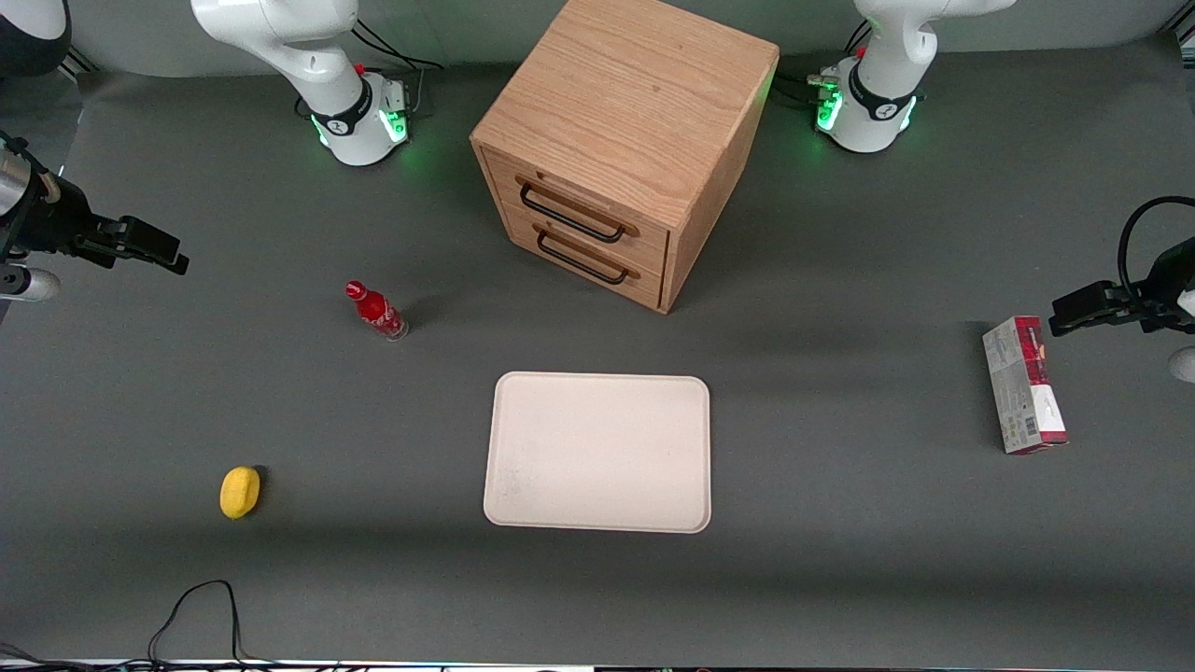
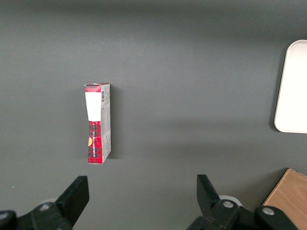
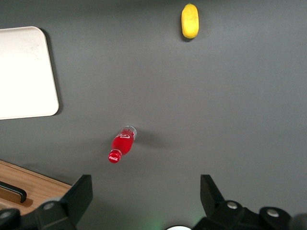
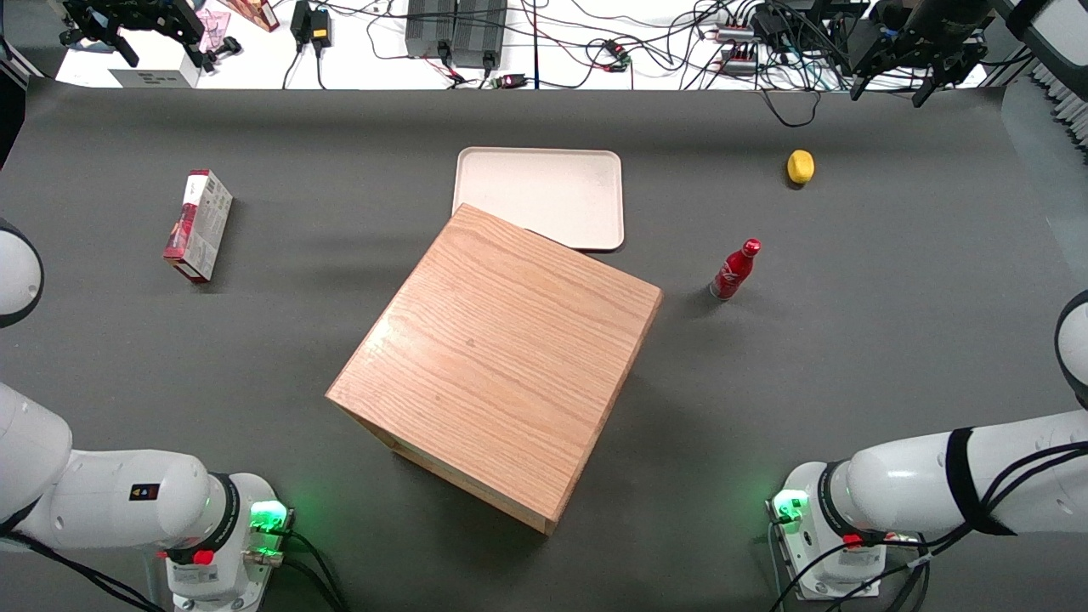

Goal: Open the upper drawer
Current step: 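Move the right gripper to the upper drawer's black handle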

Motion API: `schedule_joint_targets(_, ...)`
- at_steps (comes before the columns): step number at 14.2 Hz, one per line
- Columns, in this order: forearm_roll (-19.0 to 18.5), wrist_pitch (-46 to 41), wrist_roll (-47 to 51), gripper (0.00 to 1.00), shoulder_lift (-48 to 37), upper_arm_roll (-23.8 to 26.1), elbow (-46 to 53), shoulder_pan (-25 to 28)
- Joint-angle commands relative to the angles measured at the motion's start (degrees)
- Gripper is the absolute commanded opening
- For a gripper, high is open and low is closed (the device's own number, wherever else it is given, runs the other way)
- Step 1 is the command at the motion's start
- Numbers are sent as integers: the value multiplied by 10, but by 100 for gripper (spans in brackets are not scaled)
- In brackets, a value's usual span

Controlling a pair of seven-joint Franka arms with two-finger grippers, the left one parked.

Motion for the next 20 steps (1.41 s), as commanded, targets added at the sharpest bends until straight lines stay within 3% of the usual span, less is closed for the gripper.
schedule_joint_targets(1,1,-7,-3,100,0,4,3,-5)
schedule_joint_targets(6,3,-10,-11,100,23,17,31,-3)
schedule_joint_targets(17,12,-27,-30,100,103,323,91,-1)
schedule_joint_targets(20,18,-26,-113,100,145,402,120,0)
